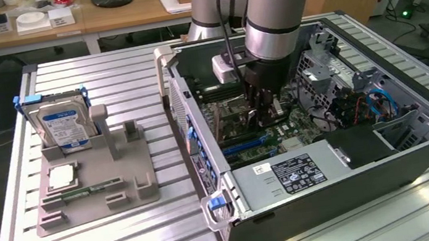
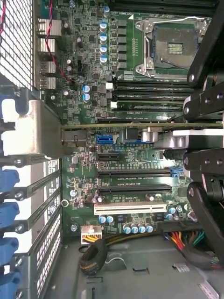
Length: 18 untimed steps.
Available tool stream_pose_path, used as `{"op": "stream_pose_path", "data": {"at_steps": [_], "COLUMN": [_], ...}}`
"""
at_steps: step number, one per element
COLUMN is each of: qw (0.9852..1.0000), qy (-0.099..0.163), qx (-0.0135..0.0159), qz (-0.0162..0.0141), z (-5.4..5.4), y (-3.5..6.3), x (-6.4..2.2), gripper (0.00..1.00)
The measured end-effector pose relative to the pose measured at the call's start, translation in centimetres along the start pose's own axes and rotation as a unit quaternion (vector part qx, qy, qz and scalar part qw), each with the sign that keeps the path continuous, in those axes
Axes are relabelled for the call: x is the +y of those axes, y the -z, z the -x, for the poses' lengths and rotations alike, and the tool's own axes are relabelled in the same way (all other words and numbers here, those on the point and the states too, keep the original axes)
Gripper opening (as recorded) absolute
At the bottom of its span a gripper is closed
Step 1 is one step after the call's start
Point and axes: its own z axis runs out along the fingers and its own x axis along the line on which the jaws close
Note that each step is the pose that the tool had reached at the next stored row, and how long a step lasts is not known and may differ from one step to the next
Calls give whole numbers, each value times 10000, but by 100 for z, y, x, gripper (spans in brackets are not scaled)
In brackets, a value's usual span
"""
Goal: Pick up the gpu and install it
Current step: 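Insert the gpu into the slot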
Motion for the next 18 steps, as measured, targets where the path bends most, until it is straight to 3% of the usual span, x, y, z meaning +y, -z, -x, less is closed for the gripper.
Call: {"op": "stream_pose_path", "data": {"at_steps": [10, 18], "qw": [10000, 10000], "qy": [-3, -90], "qx": [0, 3], "qz": [0, 0], "z": [-4, -48], "y": [-140, -164], "x": [50, 86], "gripper": [28, 28]}}
